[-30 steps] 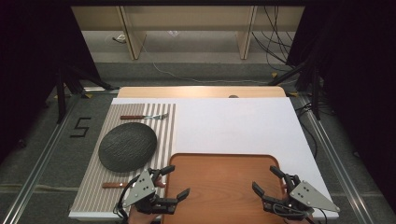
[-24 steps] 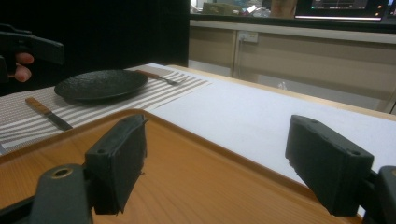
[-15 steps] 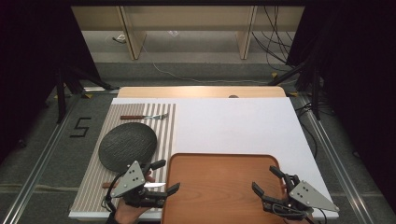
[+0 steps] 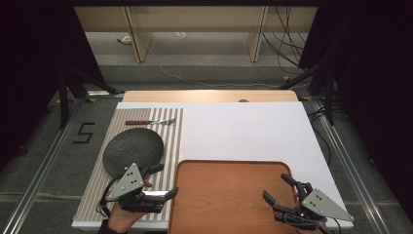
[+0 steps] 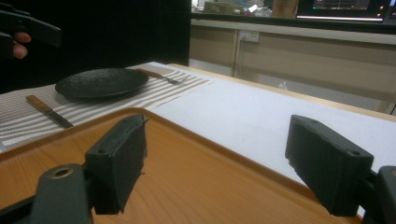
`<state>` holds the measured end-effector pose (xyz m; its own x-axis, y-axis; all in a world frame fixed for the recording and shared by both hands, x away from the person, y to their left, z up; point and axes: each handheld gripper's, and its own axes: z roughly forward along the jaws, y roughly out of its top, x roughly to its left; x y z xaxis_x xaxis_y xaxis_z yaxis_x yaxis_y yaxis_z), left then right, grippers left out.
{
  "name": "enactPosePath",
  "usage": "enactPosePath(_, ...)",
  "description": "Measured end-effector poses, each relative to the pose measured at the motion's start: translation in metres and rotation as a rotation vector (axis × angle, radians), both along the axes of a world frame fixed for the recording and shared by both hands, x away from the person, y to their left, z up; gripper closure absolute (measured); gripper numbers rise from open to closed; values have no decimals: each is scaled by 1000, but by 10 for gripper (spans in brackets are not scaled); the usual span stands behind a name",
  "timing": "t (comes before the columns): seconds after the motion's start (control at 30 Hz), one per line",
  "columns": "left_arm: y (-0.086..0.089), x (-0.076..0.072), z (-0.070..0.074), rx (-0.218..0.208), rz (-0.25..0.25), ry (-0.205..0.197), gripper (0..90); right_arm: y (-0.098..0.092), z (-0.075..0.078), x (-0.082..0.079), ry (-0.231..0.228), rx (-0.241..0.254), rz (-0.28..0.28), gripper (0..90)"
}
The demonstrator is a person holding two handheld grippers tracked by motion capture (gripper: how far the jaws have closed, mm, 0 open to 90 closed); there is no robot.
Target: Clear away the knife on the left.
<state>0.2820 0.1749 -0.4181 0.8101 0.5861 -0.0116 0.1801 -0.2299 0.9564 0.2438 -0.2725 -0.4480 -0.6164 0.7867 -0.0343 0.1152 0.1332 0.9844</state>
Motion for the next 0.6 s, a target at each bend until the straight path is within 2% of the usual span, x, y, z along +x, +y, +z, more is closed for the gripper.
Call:
enactPosePath(0.03, 0, 0, 0, 0, 0, 0, 161, 0, 0, 0, 0, 0, 0, 217)
enactPosePath(0.13, 7, 1, 5, 35, 0, 8, 161, 0, 0, 0, -1, -2, 1, 218)
enactPosePath(0.27, 15, 2, 10, 41, -21, 51, 161, 0, 0, 0, -2, -2, 1, 218)
enactPosePath(0.4, 20, 3, 12, 116, -11, 45, 163, 0, 1, 0, -4, -4, 0, 218)
enactPosePath(0.6, 31, 8, 9, 149, -5, 79, 179, -1, 1, 0, -3, -4, 0, 218)
